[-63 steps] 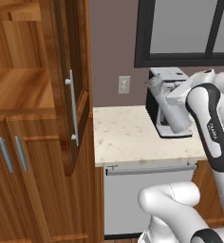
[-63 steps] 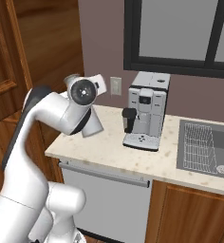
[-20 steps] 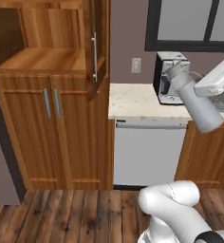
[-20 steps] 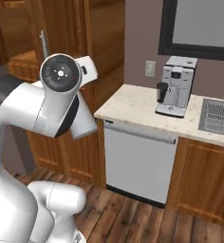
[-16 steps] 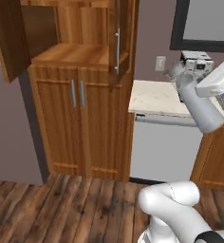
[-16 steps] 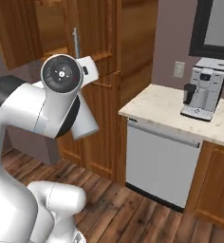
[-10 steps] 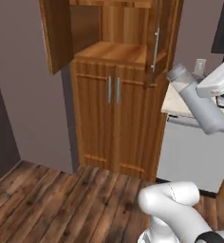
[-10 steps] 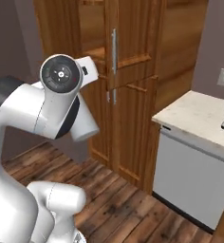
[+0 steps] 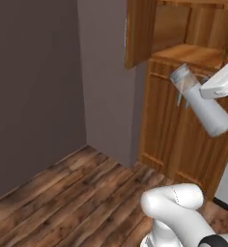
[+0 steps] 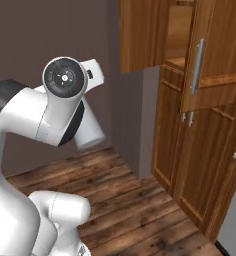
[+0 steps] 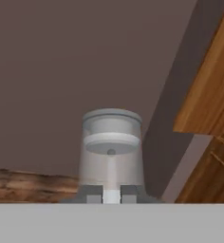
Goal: There is a tray on the dining counter. Grab the cup, mug, and pitcher and place them on the tray. The pitcher may be placed next to the tray if it cannot fit the tray.
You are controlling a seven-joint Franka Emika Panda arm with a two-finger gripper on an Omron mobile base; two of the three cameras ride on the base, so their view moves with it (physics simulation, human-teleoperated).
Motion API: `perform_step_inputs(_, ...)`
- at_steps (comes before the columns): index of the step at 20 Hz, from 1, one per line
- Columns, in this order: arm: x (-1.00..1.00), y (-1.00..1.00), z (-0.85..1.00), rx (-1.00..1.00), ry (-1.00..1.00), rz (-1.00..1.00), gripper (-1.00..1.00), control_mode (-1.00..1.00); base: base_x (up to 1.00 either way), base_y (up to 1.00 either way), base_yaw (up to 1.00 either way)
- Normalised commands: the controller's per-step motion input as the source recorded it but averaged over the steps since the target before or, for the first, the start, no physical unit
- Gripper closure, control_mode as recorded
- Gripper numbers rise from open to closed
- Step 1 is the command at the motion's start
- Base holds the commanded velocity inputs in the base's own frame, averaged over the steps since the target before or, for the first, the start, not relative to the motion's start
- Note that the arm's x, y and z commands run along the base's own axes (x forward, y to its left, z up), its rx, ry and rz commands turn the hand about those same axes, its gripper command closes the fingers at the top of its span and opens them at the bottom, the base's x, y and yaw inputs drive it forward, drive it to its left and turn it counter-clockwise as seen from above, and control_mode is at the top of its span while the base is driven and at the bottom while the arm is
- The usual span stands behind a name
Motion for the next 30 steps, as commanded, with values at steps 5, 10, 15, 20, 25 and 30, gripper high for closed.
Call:
perform_step_inputs(5,0.00,0.00,0.00,0.00,0.00,0.00,1.00,1.00,-0.22,0.34,0.66)
perform_step_inputs(10,0.00,0.00,0.00,0.00,0.00,0.00,1.00,1.00,-0.05,0.29,0.64)
perform_step_inputs(15,0.00,0.00,0.00,0.00,0.00,0.00,1.00,1.00,0.00,0.32,0.63)
perform_step_inputs(20,0.00,0.00,0.00,0.00,0.00,0.00,1.00,1.00,0.00,0.29,0.62)
perform_step_inputs(25,0.00,0.00,0.00,0.00,0.00,0.00,1.00,1.00,0.00,0.23,0.60)
perform_step_inputs(30,0.00,0.00,0.00,0.00,0.00,0.00,1.00,1.00,0.00,0.16,0.60)
